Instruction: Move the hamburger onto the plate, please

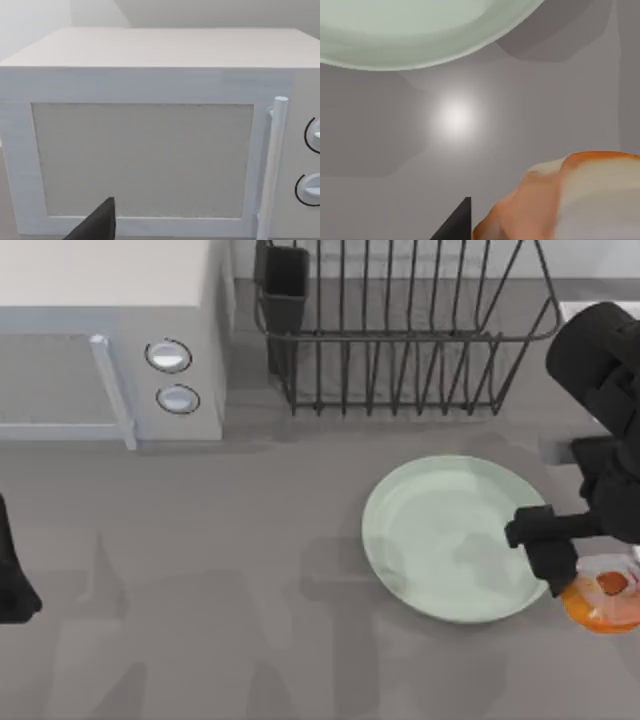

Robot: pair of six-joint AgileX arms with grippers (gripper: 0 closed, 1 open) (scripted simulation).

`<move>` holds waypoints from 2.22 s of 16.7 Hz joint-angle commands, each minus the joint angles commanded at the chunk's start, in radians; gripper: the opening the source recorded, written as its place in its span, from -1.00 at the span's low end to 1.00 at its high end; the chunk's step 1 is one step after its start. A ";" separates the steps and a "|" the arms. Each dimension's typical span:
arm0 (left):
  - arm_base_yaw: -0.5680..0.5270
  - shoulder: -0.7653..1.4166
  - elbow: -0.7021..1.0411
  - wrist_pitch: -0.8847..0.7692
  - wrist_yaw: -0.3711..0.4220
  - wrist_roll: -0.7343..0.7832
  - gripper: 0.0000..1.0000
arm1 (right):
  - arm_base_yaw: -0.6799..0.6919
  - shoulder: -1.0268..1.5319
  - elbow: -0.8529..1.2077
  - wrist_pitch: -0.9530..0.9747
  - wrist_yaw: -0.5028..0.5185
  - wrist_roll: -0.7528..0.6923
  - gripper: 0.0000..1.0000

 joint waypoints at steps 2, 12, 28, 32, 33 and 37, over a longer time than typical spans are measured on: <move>0.000 0.000 0.000 0.000 0.000 0.000 1.00 | 0.012 0.081 0.069 -0.017 0.004 0.248 -1.00; 0.000 0.000 0.000 0.000 0.000 0.000 1.00 | 0.055 0.403 0.385 -0.039 0.024 1.429 -1.00; 0.000 0.000 0.000 0.000 0.000 0.000 1.00 | 0.055 0.443 0.420 0.076 0.032 1.724 -1.00; 0.000 0.000 0.000 0.000 0.000 0.000 1.00 | 0.060 0.471 0.360 0.169 0.033 1.728 -1.00; 0.000 0.000 0.000 0.000 0.000 0.000 1.00 | 0.060 0.474 0.355 0.173 0.033 1.729 -1.00; 0.000 0.000 0.000 0.000 0.000 0.000 1.00 | 0.060 0.474 0.355 0.173 0.033 1.729 -0.85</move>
